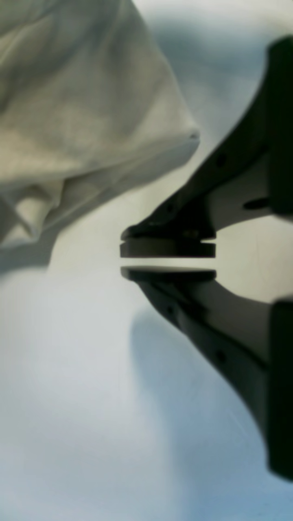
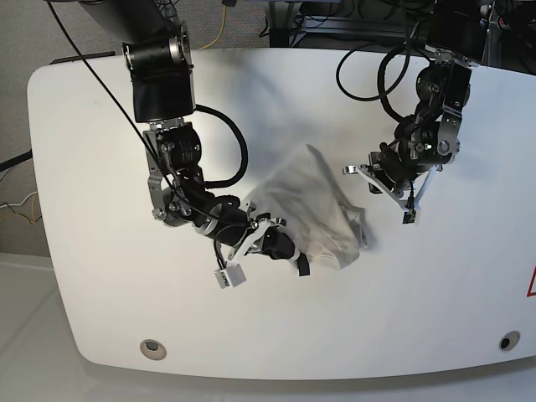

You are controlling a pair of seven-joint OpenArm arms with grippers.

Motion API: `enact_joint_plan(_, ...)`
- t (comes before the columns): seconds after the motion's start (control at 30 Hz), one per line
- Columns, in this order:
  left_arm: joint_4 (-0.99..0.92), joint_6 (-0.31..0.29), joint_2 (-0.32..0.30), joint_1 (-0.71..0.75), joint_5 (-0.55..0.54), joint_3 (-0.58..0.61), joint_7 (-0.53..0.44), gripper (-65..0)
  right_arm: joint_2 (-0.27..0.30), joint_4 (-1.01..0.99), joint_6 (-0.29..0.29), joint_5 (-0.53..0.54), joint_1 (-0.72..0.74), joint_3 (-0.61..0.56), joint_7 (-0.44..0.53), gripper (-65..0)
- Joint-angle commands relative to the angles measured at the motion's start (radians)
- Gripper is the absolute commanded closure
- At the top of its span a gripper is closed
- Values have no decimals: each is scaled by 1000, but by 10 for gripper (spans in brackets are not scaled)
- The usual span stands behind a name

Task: Fold the T-shirt properly
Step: 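Drag the shirt with the right gripper toward the left gripper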

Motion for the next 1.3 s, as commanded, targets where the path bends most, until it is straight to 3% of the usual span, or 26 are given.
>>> enact_joint_plan(0.0, 18, -3, -5, -18, 1, 11, -14, -26, -1, 15, 15, 23, 30, -19, 45, -5)
enact_joint_plan(0.6, 23, 2, 35, -94, 4, 144, -13, -26, 4, 12, 13, 23, 30, -70, 81, -5)
enact_joint_plan(0.8, 12, 69, 58, -116, 4, 147, -14, -26, 22, 12, 13, 23, 27, -70, 81, -5)
enact_joint_plan(0.93, -47, 72, 59, -116, 4, 149, -25, -26, 25, 12, 13, 23, 25, -70, 81, -5)
enact_joint_plan(1.27, -251, 55, 69, -123, 4, 235, -201, -25, 27, 12, 13, 23, 25, -68, 79, -5)
